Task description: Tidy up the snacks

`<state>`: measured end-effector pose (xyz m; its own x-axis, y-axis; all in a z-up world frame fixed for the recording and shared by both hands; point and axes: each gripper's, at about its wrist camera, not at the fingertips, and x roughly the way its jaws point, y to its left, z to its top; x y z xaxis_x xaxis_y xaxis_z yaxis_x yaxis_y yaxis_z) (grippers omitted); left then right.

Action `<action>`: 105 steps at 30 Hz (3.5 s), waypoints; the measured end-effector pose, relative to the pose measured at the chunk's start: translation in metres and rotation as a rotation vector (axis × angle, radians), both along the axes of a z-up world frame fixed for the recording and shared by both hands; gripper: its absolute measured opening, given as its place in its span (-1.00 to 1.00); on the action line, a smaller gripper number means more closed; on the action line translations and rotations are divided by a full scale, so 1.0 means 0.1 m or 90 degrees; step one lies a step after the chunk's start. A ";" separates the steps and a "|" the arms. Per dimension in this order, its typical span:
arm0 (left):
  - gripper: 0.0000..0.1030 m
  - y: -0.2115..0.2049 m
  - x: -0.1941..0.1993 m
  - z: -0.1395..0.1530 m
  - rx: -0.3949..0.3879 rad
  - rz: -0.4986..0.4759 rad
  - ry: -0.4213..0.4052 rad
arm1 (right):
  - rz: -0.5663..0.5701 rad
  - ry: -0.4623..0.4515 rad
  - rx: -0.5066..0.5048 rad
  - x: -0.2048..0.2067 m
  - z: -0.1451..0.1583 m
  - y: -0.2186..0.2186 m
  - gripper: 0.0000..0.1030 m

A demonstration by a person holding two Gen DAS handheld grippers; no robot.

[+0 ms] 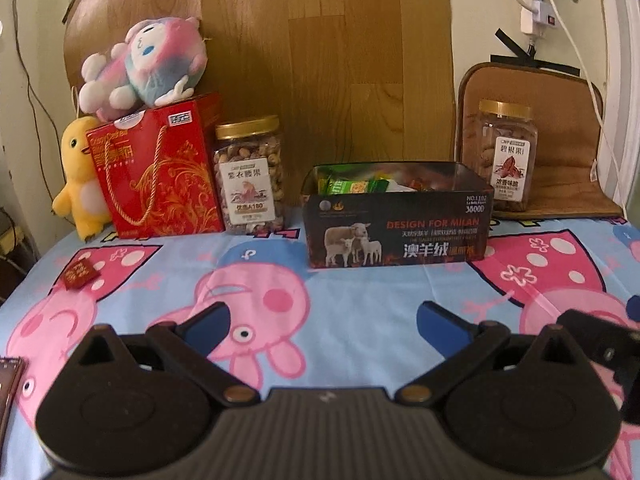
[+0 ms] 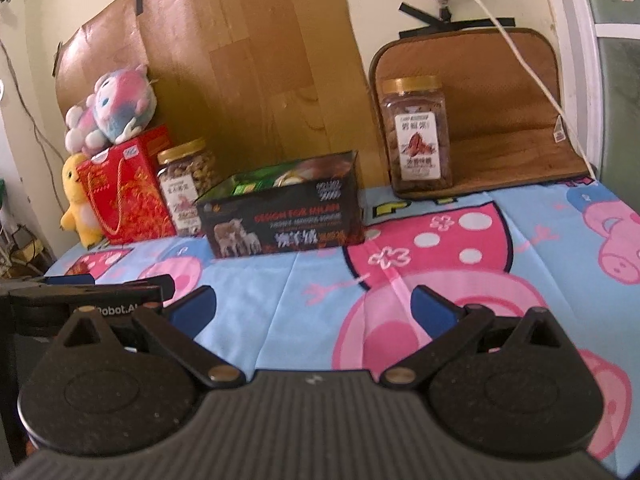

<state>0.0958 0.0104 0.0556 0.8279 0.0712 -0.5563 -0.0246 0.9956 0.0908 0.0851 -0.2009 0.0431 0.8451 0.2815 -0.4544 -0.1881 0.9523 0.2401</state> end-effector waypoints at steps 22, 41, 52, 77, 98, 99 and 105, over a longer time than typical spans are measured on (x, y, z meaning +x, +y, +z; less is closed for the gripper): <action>1.00 -0.11 0.10 -0.08 0.017 0.010 0.012 | -0.023 0.010 0.017 0.10 -0.08 -0.14 1.00; 1.00 -0.04 0.05 -0.22 -0.004 0.028 0.070 | -0.015 0.016 0.024 0.06 -0.11 -0.10 1.00; 1.00 -0.05 0.04 -0.27 -0.002 0.015 0.088 | -0.015 0.019 0.025 0.06 -0.13 -0.10 1.00; 1.00 -0.07 0.03 -0.31 -0.007 0.009 0.109 | -0.013 0.026 0.026 0.06 -0.16 -0.09 1.00; 1.00 -0.05 0.04 -0.35 -0.011 0.009 0.122 | -0.011 0.032 0.026 0.07 -0.17 -0.08 1.00; 1.00 -0.05 0.04 -0.35 -0.011 0.009 0.123 | -0.011 0.032 0.026 0.07 -0.17 -0.08 1.00; 1.00 -0.05 0.04 -0.35 -0.011 0.009 0.122 | -0.011 0.032 0.026 0.07 -0.18 -0.08 1.00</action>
